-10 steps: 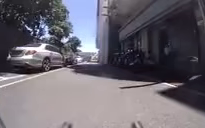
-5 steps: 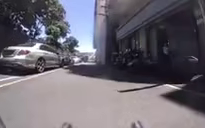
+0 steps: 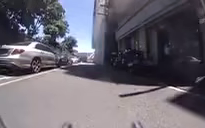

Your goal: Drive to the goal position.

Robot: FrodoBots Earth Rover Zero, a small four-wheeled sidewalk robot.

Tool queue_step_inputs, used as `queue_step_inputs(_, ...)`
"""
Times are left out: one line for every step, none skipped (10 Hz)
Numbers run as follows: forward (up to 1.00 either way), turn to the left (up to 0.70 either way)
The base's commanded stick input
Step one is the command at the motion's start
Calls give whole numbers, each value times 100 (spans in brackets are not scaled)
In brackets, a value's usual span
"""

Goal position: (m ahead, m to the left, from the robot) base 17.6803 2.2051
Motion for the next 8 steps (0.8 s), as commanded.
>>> queue_step_inputs(45,27)
queue_step_inputs(45,27)
queue_step_inputs(45,27)
queue_step_inputs(45,27)
queue_step_inputs(45,27)
queue_step_inputs(45,27)
queue_step_inputs(45,27)
queue_step_inputs(45,11)
